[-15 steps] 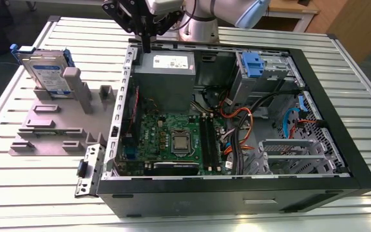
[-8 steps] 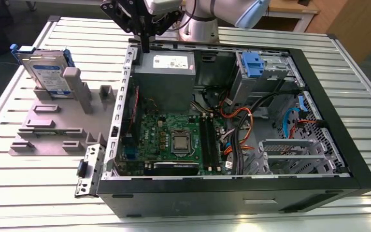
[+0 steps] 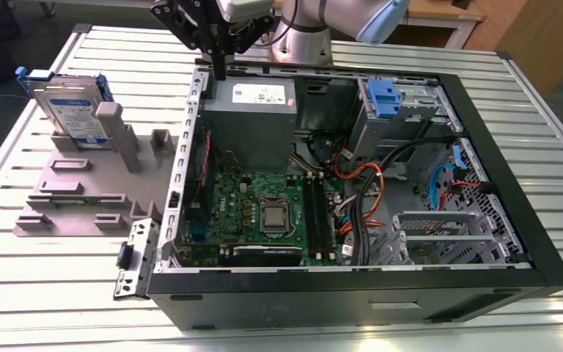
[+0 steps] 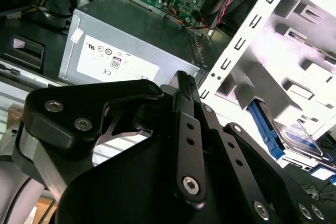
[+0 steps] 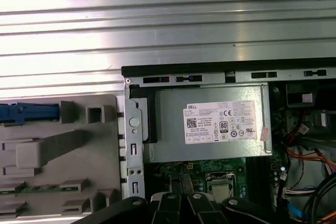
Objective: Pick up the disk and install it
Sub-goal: 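Reach for the disk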
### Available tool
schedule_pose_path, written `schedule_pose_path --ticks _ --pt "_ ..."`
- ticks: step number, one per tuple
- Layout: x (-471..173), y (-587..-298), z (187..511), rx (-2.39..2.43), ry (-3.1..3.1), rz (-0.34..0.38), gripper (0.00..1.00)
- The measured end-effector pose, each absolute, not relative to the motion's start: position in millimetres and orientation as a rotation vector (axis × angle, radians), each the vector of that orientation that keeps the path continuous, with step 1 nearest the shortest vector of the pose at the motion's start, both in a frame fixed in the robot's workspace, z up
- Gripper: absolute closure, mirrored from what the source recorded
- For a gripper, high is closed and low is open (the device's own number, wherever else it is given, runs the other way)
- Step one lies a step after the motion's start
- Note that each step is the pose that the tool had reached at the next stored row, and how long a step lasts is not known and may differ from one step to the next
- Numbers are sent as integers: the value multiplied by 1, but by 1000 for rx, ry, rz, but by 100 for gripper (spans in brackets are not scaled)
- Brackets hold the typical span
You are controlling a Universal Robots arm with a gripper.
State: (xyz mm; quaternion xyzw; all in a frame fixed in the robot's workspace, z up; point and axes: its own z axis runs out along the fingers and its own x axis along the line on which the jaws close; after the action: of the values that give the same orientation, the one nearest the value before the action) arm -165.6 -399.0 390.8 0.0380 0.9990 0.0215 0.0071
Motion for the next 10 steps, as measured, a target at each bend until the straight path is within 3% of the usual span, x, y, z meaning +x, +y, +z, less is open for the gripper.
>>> schedule_pose_path --ticks 10 --pt "-172 -399 391 119 3124 67 89"
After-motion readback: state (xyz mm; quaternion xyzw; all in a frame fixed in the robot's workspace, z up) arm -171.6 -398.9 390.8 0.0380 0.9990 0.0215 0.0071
